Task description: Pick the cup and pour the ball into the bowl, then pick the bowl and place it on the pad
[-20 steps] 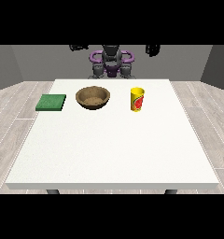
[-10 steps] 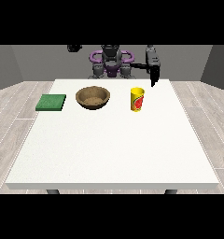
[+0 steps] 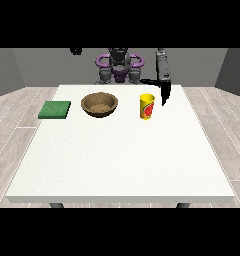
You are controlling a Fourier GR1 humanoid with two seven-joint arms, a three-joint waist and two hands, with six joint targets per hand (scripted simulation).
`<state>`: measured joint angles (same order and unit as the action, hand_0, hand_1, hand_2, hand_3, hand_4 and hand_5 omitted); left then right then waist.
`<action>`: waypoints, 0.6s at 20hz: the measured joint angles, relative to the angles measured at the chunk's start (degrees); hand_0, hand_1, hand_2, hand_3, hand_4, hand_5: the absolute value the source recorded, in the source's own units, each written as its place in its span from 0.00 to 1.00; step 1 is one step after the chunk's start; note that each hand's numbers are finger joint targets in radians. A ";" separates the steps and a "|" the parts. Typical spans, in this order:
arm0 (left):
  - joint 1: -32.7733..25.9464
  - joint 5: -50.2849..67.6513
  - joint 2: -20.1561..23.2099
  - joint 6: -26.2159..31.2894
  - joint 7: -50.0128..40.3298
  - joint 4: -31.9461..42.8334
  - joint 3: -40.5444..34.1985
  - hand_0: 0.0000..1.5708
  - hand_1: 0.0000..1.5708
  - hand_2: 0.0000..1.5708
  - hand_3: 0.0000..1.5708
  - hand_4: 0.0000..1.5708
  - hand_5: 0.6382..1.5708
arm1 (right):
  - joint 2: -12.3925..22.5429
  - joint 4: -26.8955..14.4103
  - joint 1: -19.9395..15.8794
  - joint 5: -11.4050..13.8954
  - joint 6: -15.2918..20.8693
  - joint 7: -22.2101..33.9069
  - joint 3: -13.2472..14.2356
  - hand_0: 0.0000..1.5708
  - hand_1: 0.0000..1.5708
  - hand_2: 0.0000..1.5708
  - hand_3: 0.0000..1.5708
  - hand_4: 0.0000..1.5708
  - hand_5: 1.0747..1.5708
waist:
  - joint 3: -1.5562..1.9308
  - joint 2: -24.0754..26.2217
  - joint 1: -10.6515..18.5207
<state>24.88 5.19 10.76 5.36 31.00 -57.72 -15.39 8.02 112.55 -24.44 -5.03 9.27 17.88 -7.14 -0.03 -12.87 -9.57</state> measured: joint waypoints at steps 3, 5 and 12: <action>1.45 -0.20 0.19 -0.23 3.12 5.09 -0.64 0.00 0.00 0.00 0.00 0.00 0.85 | 0.48 1.47 0.46 -1.25 -1.14 0.59 1.45 0.00 0.00 0.00 0.00 0.00 0.99 | 0.00 -0.12 -0.56; 2.13 0.06 0.83 0.11 4.91 7.87 -1.35 0.00 0.00 0.00 0.00 0.00 0.84 | 1.34 2.34 1.77 -2.92 -2.87 0.12 2.93 0.00 0.00 0.00 0.00 0.00 0.99 | 0.00 -0.33 -1.20; 5.45 0.65 2.51 -0.81 11.11 17.12 -4.08 0.00 0.00 0.00 0.00 0.00 0.85 | 3.64 8.15 5.12 -6.57 -6.93 0.69 5.47 0.00 0.00 0.00 0.00 0.00 0.99 | 0.00 -2.43 -5.24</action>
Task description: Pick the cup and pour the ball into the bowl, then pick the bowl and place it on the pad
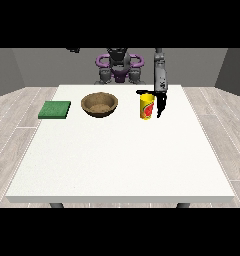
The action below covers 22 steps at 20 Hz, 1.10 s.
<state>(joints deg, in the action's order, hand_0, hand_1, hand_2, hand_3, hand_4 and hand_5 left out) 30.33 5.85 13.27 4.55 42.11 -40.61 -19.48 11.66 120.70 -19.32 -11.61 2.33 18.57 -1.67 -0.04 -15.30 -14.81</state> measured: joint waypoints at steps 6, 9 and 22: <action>2.31 0.49 2.27 0.12 5.56 6.34 -2.04 0.84 0.84 1.00 1.00 0.59 0.99 | 2.11 5.53 1.18 -2.88 -2.29 0.84 3.26 0.00 0.00 0.00 0.00 0.00 0.98 | -0.02 -3.27 -2.14; 1.34 -2.96 2.34 -6.29 9.56 6.34 -0.94 0.84 0.84 1.00 1.00 0.65 0.91 | 2.68 5.98 1.28 -4.25 -3.07 0.71 4.61 0.00 0.00 0.00 0.00 0.00 0.98 | 0.04 -3.80 -3.06; 3.82 -14.22 1.36 -21.65 5.08 7.38 6.34 0.87 0.87 1.00 1.00 0.71 0.93 | 5.41 -0.76 3.36 -11.08 -6.54 1.73 12.84 0.00 0.00 0.00 0.00 0.15 0.98 | 0.14 4.45 -0.68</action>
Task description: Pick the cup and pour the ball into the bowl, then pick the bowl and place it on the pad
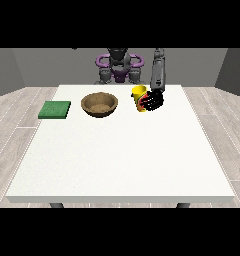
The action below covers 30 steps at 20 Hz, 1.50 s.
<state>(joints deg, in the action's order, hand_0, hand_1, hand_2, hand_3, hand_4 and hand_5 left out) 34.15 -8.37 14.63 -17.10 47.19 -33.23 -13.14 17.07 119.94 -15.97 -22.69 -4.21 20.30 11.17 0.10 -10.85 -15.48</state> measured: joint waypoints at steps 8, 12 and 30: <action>8.27 -13.44 -1.30 -15.27 -14.74 1.44 8.76 0.90 0.90 1.00 1.00 0.62 0.99 | 0.69 -6.13 -2.09 -0.58 -2.11 -1.49 0.58 0.00 0.00 0.00 0.00 0.18 0.98 | 0.03 2.03 -0.42; 12.22 -19.92 -0.97 -20.50 -22.65 4.07 12.17 0.90 0.90 1.00 1.00 0.60 0.99 | 0.50 -7.69 -2.50 -0.85 -2.74 -2.26 0.66 0.00 0.00 0.00 0.00 0.20 0.98 | -0.02 2.22 -1.27; 24.82 -55.93 -6.69 -30.43 -54.80 19.41 34.80 0.92 0.92 0.97 0.98 0.59 0.91 | -2.25 -16.98 -3.30 2.89 -2.93 -6.13 -1.64 0.00 0.00 0.00 0.00 0.24 0.99 | 0.06 6.84 0.54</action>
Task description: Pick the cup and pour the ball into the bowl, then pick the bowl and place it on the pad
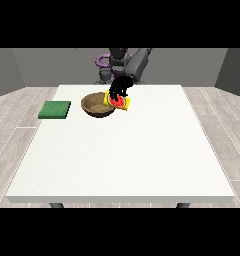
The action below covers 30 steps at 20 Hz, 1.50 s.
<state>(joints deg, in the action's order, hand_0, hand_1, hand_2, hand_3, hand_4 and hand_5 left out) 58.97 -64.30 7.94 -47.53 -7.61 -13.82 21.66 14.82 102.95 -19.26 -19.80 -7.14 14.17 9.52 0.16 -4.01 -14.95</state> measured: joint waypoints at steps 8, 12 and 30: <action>4.89 -17.61 -4.88 9.10 -11.81 5.62 14.53 0.96 0.96 1.00 1.00 0.67 0.93 | -0.21 -6.40 1.71 1.11 -0.44 -2.01 1.02 0.00 0.00 0.00 0.00 0.24 0.99 | 0.00 5.40 3.13; 4.77 -21.95 -6.77 15.50 -15.61 2.83 18.44 0.95 0.95 1.00 1.00 0.67 0.94 | 0.47 -9.46 1.66 0.78 -1.52 -2.95 2.09 0.00 0.00 0.00 0.00 0.25 0.99 | -0.06 6.82 3.69; -11.47 12.65 1.21 3.08 7.19 -16.56 -9.55 0.97 0.97 1.00 1.00 0.77 1.00 | -0.69 -3.69 7.23 1.73 0.18 -4.22 2.96 0.00 0.00 0.00 0.00 0.25 0.99 | -0.55 5.00 8.92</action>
<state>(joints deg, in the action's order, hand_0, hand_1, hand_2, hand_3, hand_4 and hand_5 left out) 47.50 -51.65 9.15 -44.45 -0.41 -30.37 12.11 14.13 99.26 -12.03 -18.07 -6.96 9.95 12.49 -0.39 0.99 -6.02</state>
